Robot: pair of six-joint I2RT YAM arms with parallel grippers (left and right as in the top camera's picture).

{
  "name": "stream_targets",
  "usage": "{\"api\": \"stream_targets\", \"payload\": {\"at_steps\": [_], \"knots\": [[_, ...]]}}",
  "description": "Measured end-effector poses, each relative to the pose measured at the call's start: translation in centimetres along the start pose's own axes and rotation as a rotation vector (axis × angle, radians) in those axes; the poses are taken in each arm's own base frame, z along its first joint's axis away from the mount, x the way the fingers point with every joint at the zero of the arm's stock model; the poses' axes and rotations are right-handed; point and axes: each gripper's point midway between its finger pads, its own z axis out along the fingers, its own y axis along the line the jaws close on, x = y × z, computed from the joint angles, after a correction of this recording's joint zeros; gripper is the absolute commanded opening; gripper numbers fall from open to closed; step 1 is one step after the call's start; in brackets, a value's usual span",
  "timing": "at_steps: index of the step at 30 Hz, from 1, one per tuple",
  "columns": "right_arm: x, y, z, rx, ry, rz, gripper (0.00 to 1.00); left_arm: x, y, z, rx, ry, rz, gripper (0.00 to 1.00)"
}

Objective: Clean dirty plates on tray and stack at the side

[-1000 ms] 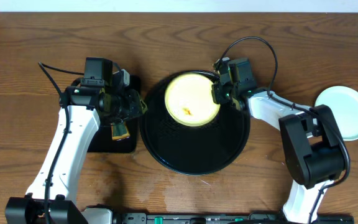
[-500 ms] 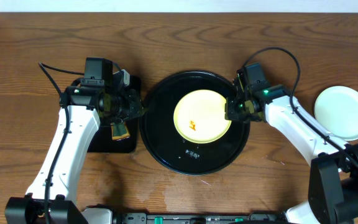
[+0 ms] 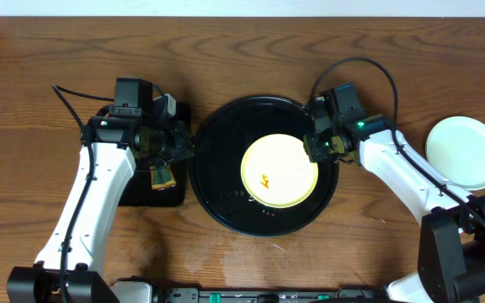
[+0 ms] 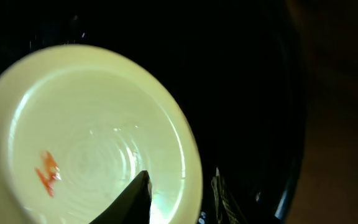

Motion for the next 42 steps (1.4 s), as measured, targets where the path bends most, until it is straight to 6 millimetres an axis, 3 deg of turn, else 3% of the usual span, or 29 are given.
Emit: {"api": "stream_targets", "payload": {"at_steps": [4, 7, 11, 14, 23, 25, 26, 27, 30, 39, 42], "knots": [[0.2, -0.1, 0.4, 0.003, 0.013, -0.130, 0.31, 0.2, 0.2, 0.0, -0.009, 0.009, 0.000, 0.50], [1.2, -0.2, 1.9, -0.011, 0.063, -0.168, 0.30, 0.7, 1.0, 0.0, -0.050, 0.023, -0.007, 0.51], [2.7, 0.6, 3.8, -0.085, 0.122, -0.179, 0.05, 0.9, 1.9, -0.1, -0.101, 0.027, -0.009, 0.51], [2.9, 0.6, 4.2, -0.085, 0.135, -0.126, 0.01, 0.8, 2.2, -0.2, -0.121, 0.022, -0.005, 0.51], [4.3, -0.9, 3.9, 0.038, 0.196, 0.271, 0.01, 0.7, 3.6, -0.4, -0.200, 0.009, -0.006, 0.51], [4.4, -1.0, 3.9, 0.049, 0.198, 0.320, 0.12, 0.5, 3.9, -0.4, -0.220, 0.000, -0.005, 0.52], [4.3, -1.1, 3.9, 0.056, 0.196, 0.335, 0.24, 0.4, 4.1, -0.4, -0.231, -0.007, -0.004, 0.51], [4.3, -1.3, 3.9, 0.068, 0.193, 0.354, 0.29, 0.3, 4.5, -0.4, -0.249, -0.014, -0.004, 0.51], [4.0, -1.7, 4.0, 0.085, 0.179, 0.342, 0.31, 0.4, 6.1, 0.1, -0.316, -0.033, -0.022, 0.52], [4.0, -1.9, 4.0, 0.096, 0.177, 0.283, 0.30, 0.8, 9.6, 4.8, -0.403, -0.011, -0.090, 0.51], [4.0, -2.0, 4.0, 0.096, 0.177, 0.276, 0.31, 0.6, 10.7, 6.3, -0.437, 0.000, -0.105, 0.44]]}}
